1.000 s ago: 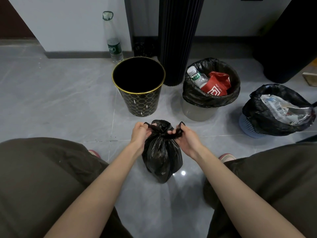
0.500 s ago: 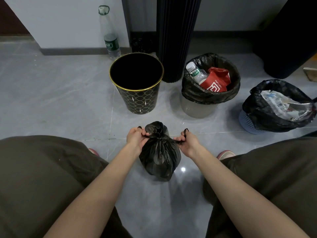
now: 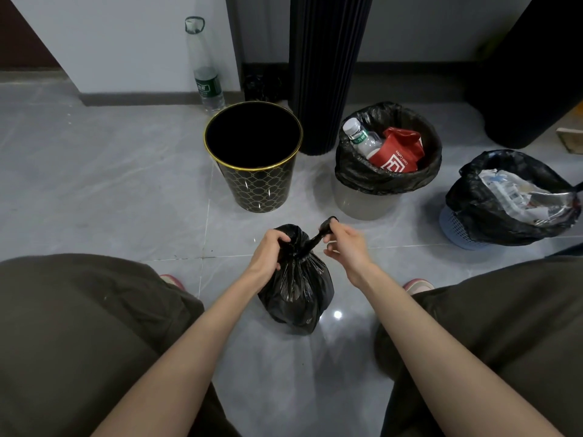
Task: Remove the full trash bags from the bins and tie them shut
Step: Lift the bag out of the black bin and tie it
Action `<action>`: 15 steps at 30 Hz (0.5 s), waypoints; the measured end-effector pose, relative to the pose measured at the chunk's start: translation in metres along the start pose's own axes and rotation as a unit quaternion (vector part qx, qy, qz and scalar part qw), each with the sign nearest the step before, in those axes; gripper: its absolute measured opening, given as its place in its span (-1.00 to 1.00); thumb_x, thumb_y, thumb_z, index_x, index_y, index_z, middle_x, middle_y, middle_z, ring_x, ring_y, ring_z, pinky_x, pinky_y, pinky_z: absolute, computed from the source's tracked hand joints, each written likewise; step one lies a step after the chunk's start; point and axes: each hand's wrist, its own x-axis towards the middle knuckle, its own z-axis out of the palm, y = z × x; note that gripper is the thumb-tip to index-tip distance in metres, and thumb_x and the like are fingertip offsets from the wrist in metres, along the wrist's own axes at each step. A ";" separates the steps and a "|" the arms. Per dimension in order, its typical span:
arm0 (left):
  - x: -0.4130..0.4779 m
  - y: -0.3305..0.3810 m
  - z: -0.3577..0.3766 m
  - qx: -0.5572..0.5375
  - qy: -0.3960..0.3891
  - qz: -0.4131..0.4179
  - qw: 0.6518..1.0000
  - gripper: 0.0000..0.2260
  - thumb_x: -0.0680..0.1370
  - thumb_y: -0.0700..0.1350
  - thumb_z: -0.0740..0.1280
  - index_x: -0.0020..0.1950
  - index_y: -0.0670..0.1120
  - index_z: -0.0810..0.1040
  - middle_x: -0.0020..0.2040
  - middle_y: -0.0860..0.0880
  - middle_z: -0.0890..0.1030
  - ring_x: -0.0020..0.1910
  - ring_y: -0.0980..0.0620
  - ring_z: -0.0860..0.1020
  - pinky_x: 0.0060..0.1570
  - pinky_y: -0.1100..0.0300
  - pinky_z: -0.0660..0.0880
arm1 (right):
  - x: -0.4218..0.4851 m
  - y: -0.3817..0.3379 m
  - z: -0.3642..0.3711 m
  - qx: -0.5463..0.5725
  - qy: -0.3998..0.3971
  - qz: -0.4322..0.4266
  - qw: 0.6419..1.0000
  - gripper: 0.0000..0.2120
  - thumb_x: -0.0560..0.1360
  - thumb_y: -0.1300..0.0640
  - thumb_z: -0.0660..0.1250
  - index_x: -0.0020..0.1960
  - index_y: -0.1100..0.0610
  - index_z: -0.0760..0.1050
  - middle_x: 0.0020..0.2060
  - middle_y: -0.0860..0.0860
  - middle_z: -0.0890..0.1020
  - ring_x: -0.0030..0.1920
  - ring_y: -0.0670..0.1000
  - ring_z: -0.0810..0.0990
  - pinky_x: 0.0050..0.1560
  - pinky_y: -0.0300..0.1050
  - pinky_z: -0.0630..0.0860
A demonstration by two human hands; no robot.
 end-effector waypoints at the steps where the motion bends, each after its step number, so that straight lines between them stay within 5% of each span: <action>1: 0.000 -0.001 0.001 0.046 -0.013 0.025 0.999 -0.84 0.55 -0.05 0.11 -0.13 0.01 0.46 -0.19 0.03 0.41 -0.20 0.03 0.38 -0.20 0.16 0.32 | 0.000 -0.002 0.000 -0.029 -0.003 -0.028 0.999 -0.73 0.60 0.07 0.17 -0.14 0.20 0.53 -0.43 -0.03 0.45 -0.48 -0.10 0.34 -0.27 -0.24 0.41; 5: 0.003 -0.007 0.004 0.266 -0.040 0.186 0.945 -0.71 0.51 -0.08 0.32 0.22 0.00 0.54 0.02 0.00 0.50 0.06 0.09 0.43 0.04 0.26 0.34 | -0.003 -0.012 0.001 -0.122 -0.051 -0.093 0.987 -0.71 0.58 0.08 0.22 -0.23 0.20 0.52 -0.43 -0.05 0.49 -0.45 -0.13 0.38 -0.20 -0.21 0.41; 7: 0.006 -0.010 0.003 0.289 -0.030 0.211 0.933 -0.73 0.51 -0.05 0.34 0.21 0.03 0.58 0.02 -0.05 0.57 0.07 0.05 0.47 0.05 0.22 0.36 | -0.007 -0.020 0.002 -0.135 -0.093 -0.106 0.981 -0.75 0.57 0.14 0.24 -0.19 0.22 0.58 -0.38 -0.04 0.55 -0.44 -0.17 0.40 -0.19 -0.22 0.42; 12: 0.007 -0.010 0.002 0.150 -0.025 0.151 0.977 -0.84 0.53 -0.10 0.35 -0.01 -0.12 0.69 -0.06 -0.06 0.68 -0.07 0.11 0.55 0.03 0.21 0.42 | -0.006 -0.020 -0.007 -0.044 -0.069 -0.087 0.993 -0.76 0.47 0.31 0.25 0.02 0.05 0.58 -0.12 0.05 0.63 -0.30 -0.09 0.46 -0.01 -0.14 0.53; 15: 0.003 -0.009 0.004 0.018 -0.030 0.085 0.996 -0.86 0.55 -0.14 0.33 0.01 -0.10 0.68 -0.07 -0.03 0.67 -0.09 0.13 0.57 0.04 0.30 0.47 | -0.001 -0.001 -0.008 -0.099 -0.047 -0.041 0.993 -0.66 0.50 0.39 0.15 0.19 0.17 0.51 -0.05 0.05 0.59 -0.22 -0.10 0.49 0.02 -0.08 0.51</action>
